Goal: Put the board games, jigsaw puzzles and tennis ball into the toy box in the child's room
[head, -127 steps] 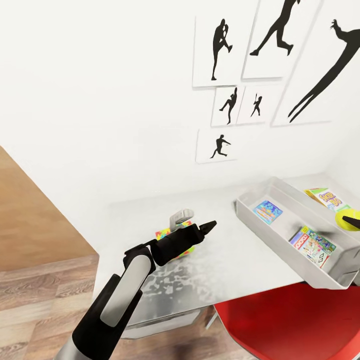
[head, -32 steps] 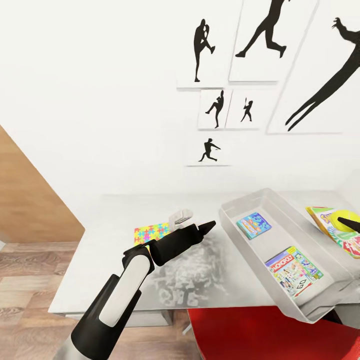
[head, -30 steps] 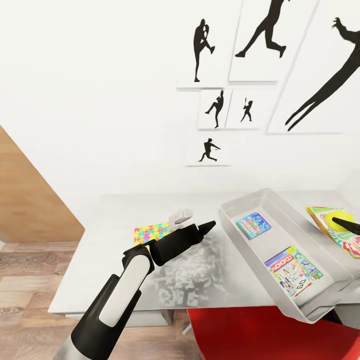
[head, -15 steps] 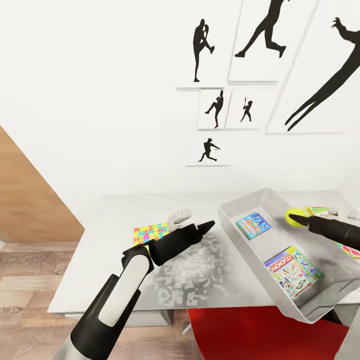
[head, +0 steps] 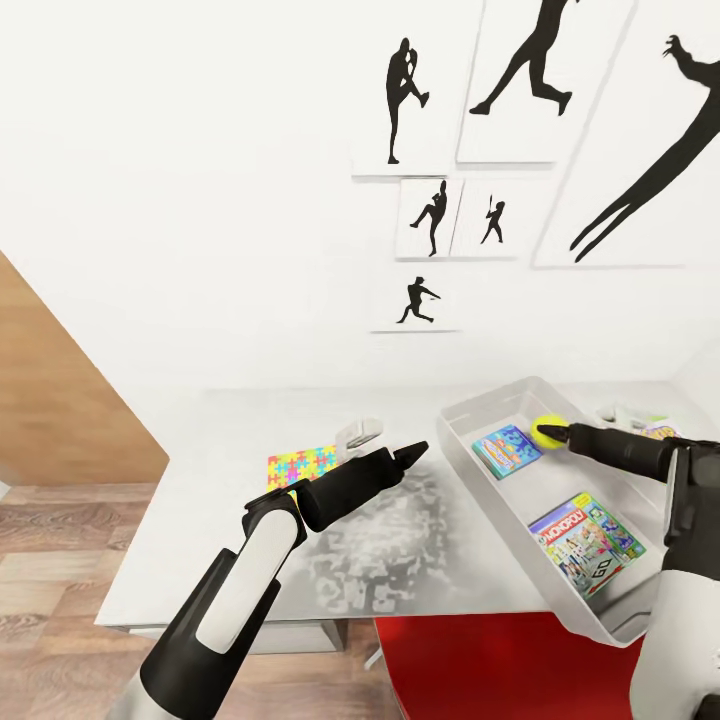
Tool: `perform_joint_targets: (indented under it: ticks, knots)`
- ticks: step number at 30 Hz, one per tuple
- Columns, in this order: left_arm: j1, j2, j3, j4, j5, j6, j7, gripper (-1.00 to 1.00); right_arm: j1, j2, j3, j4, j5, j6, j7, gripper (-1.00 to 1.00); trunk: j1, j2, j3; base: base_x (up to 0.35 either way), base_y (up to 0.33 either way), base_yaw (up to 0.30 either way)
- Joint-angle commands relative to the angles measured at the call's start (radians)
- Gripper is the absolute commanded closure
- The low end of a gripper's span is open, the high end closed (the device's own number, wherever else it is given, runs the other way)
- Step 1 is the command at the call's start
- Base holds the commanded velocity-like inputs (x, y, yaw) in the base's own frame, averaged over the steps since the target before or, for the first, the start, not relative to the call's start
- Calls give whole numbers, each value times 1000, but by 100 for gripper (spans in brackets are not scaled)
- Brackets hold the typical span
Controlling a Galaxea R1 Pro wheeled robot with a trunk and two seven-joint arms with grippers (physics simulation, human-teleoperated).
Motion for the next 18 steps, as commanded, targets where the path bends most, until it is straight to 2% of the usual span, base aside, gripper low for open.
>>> perform_joint_targets:
  ticks: [1, 7, 10, 12, 18]
  knots:
    - [-1, 0, 0, -1, 11, 2, 10, -100, -7, 1, 1, 17, 8, 5, 7, 100, 1, -2, -2, 0, 0, 0]
    - [-1, 0, 0, -1, 11, 2, 10, -100, -21, 1, 5, 77, 10, 0, -24, 100, 1, -2, -2, 0, 0, 0]
    - [-1, 0, 0, -1, 11, 2, 10, -100, -25, -2, 6, 121, 6, -10, -67, 100, 1, -2, -2, 0, 0, 0]
    - [-1, 0, 0, -1, 11, 3, 10, -100, -29, -5, 5, 169, 2, -35, -108, 100, 1, -2, -2, 0, 0, 0]
    - [-1, 0, 0, -1, 12, 4, 9, -100, -31, -9, 0, 253, -3, -102, -144, 100, 1, -2, -2, 0, 0, 0]
